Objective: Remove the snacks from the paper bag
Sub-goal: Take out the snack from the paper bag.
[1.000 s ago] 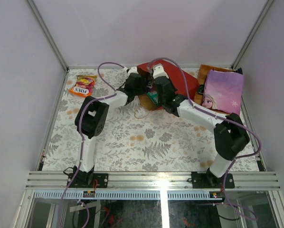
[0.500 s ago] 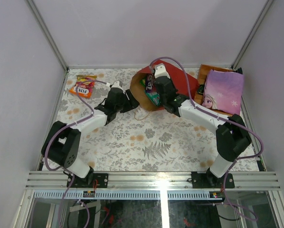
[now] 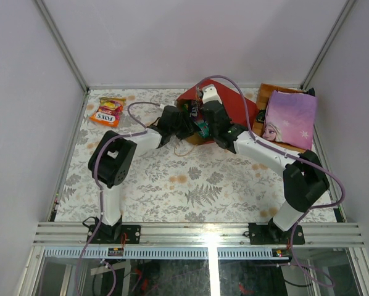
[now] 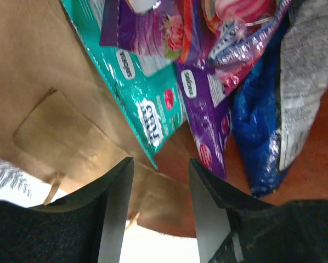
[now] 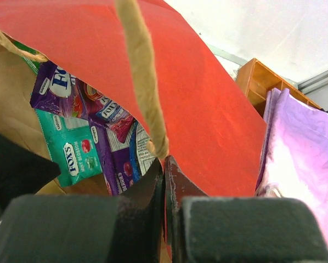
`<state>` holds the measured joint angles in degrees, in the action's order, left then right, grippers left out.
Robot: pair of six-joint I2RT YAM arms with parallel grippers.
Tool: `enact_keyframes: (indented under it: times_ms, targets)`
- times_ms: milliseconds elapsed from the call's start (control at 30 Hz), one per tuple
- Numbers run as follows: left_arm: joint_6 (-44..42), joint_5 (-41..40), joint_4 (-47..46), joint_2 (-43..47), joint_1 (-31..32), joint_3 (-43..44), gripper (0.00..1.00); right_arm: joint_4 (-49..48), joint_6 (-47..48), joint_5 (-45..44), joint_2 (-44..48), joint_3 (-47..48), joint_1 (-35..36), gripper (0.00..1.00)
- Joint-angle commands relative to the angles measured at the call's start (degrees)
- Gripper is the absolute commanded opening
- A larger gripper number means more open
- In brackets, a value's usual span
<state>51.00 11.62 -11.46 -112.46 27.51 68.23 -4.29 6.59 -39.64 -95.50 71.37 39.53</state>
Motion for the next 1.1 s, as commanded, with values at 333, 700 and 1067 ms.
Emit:
enact_keyframes:
  times_ms: [333,700,1067]
  targets:
    - [4.4,-9.7,0.8,-8.3,0.1,5.5,0.44,-0.8,-1.0,-1.0,3.8,-2.1,-0.7,0.01]
    - [10.0,-9.2,-3.2,-16.4,0.1,11.4,0.35,-0.4,-1.1,-0.7,4.8,-2.8,-0.7,0.01]
    - [3.7,-15.5,-9.3,-2.3,1.2,-1.4,0.0,-1.2,-1.0,-0.1,6.0,-3.9,-0.7,0.01]
